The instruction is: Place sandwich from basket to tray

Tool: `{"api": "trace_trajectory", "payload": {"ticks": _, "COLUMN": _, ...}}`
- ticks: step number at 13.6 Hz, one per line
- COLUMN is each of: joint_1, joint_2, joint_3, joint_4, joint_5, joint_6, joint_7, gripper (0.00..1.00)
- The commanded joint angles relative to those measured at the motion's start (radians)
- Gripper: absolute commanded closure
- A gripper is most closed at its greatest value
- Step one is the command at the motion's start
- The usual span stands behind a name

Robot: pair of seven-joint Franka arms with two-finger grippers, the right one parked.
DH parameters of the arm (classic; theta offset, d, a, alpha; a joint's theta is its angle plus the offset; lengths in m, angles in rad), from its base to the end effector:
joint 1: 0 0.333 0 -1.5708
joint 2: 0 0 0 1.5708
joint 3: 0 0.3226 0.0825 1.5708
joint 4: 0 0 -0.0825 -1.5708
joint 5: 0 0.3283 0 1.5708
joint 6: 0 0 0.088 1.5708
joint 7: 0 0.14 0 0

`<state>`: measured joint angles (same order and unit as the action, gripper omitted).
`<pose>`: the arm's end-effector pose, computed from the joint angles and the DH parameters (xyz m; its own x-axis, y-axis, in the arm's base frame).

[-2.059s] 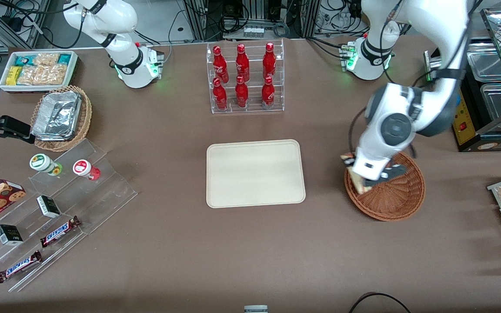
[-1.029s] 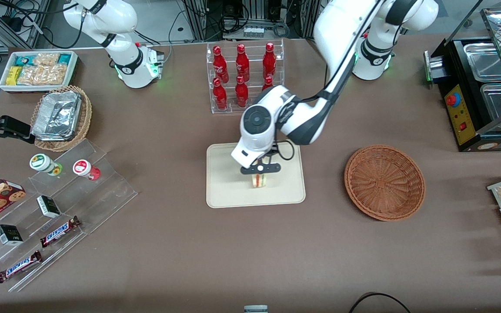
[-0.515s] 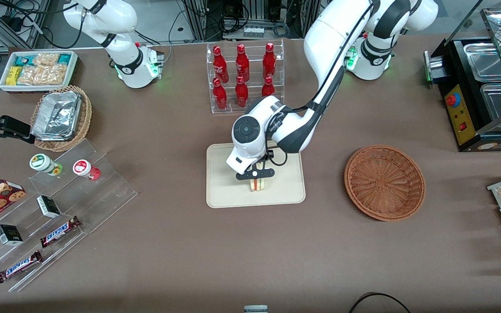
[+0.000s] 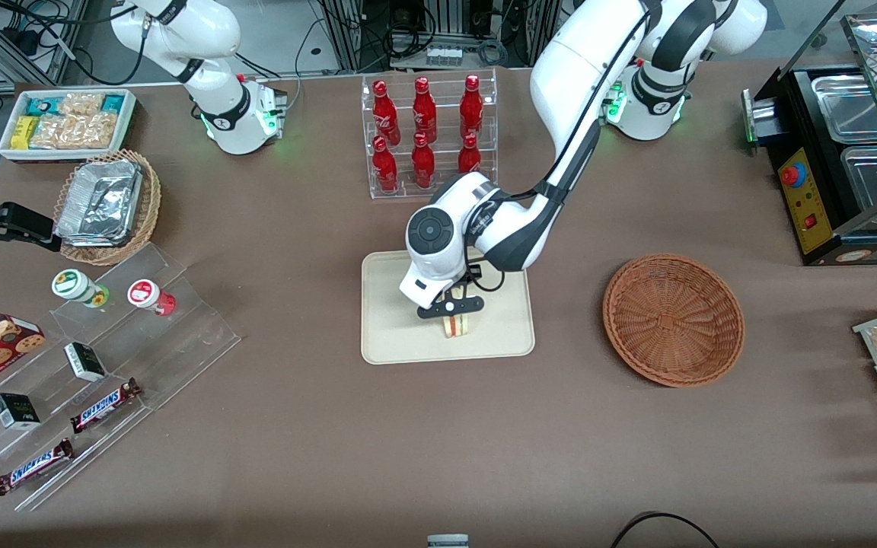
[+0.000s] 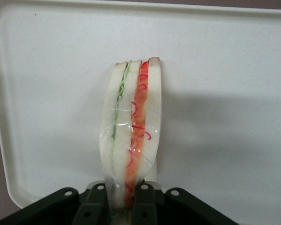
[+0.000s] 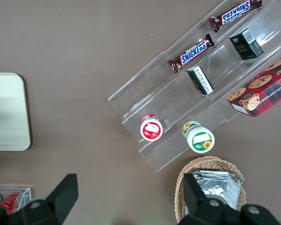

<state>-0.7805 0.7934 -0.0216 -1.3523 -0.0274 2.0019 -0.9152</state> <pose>0.4698 -0.4851 0.2402 0.9837 0.1357 -0.1179 0.1255 -0.9880 -0.0903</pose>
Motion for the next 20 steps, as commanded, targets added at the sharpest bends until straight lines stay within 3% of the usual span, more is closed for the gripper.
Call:
{"api": "trace_trajectory", "payload": {"ticks": 1, "joint_1": -0.016, "joint_2": 0.024, "joint_3": 0.011, "joint_4": 0.041, "joint_5": 0.015, "joint_6": -0.022, "joint_7": -0.027, "gripper": 0.73}}
{"api": "trace_trajectory", "payload": {"ticks": 2, "joint_1": -0.016, "joint_2": 0.024, "joint_3": 0.009, "joint_4": 0.039, "joint_5": 0.015, "joint_6": -0.022, "joint_7": -0.025, "gripper": 0.24}}
{"api": "trace_trajectory", "payload": {"ticks": 3, "joint_1": -0.016, "joint_2": 0.023, "joint_3": 0.009, "joint_4": 0.041, "joint_5": 0.014, "joint_6": -0.022, "joint_7": -0.022, "gripper": 0.0}}
{"api": "trace_trajectory", "payload": {"ticks": 14, "joint_1": -0.006, "joint_2": -0.236, "joint_3": 0.008, "joint_4": 0.038, "joint_5": -0.023, "joint_6": -0.21, "joint_7": -0.01, "gripper": 0.0}}
{"api": "trace_trajectory", "payload": {"ticks": 17, "joint_1": -0.002, "joint_2": -0.287, "joint_3": 0.015, "joint_4": 0.036, "joint_5": -0.012, "joint_6": -0.258, "joint_7": 0.096, "gripper": 0.0}}
{"api": "trace_trajectory", "payload": {"ticks": 20, "joint_1": 0.084, "joint_2": -0.341, "joint_3": 0.015, "joint_4": 0.026, "joint_5": -0.026, "joint_6": -0.305, "joint_7": 0.184, "gripper": 0.0}}
